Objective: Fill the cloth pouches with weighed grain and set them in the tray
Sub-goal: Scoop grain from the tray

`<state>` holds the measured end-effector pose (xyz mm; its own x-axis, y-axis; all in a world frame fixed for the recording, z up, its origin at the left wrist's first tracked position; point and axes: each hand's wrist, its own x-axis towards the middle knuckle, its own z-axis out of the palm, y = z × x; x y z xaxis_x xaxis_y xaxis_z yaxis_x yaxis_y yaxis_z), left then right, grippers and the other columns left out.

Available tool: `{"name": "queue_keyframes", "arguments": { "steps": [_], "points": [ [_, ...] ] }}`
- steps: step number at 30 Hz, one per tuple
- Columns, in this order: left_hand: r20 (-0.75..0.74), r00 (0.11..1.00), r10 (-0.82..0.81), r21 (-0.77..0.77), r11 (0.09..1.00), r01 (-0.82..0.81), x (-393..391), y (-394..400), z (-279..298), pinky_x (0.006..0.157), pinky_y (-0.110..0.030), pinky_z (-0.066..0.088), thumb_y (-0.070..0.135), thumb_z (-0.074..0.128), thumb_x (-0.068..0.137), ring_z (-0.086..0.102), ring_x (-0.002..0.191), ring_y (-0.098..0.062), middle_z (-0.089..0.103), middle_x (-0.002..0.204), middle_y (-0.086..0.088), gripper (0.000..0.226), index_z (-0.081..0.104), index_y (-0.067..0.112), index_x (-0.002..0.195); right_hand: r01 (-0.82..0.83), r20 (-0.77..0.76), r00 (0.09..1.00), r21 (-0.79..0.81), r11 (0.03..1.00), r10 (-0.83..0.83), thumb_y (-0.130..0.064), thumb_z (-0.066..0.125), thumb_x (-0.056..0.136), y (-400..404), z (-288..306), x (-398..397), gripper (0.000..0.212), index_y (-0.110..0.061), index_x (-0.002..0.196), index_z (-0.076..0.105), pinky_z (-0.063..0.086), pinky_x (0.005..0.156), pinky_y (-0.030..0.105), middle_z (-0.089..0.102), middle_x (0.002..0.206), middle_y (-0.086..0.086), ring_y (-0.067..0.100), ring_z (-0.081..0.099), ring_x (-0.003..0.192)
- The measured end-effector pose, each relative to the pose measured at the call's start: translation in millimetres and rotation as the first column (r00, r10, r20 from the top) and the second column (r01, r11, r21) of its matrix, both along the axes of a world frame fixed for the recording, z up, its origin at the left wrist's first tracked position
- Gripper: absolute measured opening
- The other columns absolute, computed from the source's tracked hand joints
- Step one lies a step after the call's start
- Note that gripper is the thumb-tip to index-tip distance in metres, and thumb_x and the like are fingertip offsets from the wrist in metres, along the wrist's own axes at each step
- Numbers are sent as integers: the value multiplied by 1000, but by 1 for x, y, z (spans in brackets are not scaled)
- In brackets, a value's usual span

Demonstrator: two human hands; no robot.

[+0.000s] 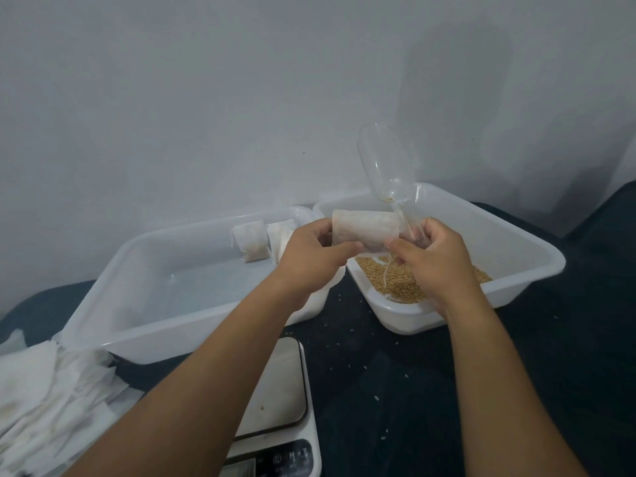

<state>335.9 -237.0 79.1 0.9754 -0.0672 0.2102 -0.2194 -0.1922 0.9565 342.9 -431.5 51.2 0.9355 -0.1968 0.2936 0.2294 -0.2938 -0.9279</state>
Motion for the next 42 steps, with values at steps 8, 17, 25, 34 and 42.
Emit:
{"name": "queue_keyframes", "arguments": {
  "steps": [8, 17, 25, 34, 42],
  "points": [
    [10, 1000, -13, 10, 1000, 13, -3, 0, 1, 64, -9, 49, 8, 76, 90, 66, 70, 8, 76, 80, 16, 19, 75, 23, 102, 3, 4, 1000, -38, 999, -3, -35, 79, 79, 1, 0, 0, 22, -20, 86, 64, 57, 70, 43, 71, 79, -5, 23, 70, 77],
    [14, 1000, -7, 22, 1000, 7, -6, 0, 3, 63, -9, 49, 10, 77, 90, 65, 68, 9, 75, 79, 17, 17, 75, 21, 103, 2, 17, 1000, -36, 999, -1, -32, 81, 80, 3, 2, -2, 22, -21, 81, 62, 59, 71, 45, 72, 79, -2, 26, 73, 77],
    [-31, 999, 12, 10, 1000, -11, -10, 4, -6, 73, -21, 60, 12, 78, 90, 71, 82, -3, 79, 97, 3, 22, 75, 21, 110, 20, 44, 999, -91, 996, -16, -32, 79, 83, 5, 4, -5, 19, -23, 84, 62, 56, 64, 36, 70, 78, -3, 18, 70, 74],
    [-110, 994, -17, 3, 1000, 18, -30, 9, -25, 88, -47, 63, 25, 84, 79, 75, 92, -23, 77, 99, -4, 36, 73, 25, 113, 12, 361, 931, -159, 987, 47, -32, 80, 88, 18, 21, -25, 31, -29, 77, 51, 51, 60, 20, 65, 79, -4, 10, 61, 69],
    [-112, 986, -121, -35, 992, 118, -68, 19, -41, 86, -38, 62, 22, 84, 85, 74, 98, -24, 78, 105, -2, 31, 72, 23, 113, -147, 464, 817, -408, 901, 344, -26, 84, 85, 40, 27, -47, 38, -31, 79, 47, 40, 61, 3, 57, 74, -28, -8, 56, 67]
  ]
}}
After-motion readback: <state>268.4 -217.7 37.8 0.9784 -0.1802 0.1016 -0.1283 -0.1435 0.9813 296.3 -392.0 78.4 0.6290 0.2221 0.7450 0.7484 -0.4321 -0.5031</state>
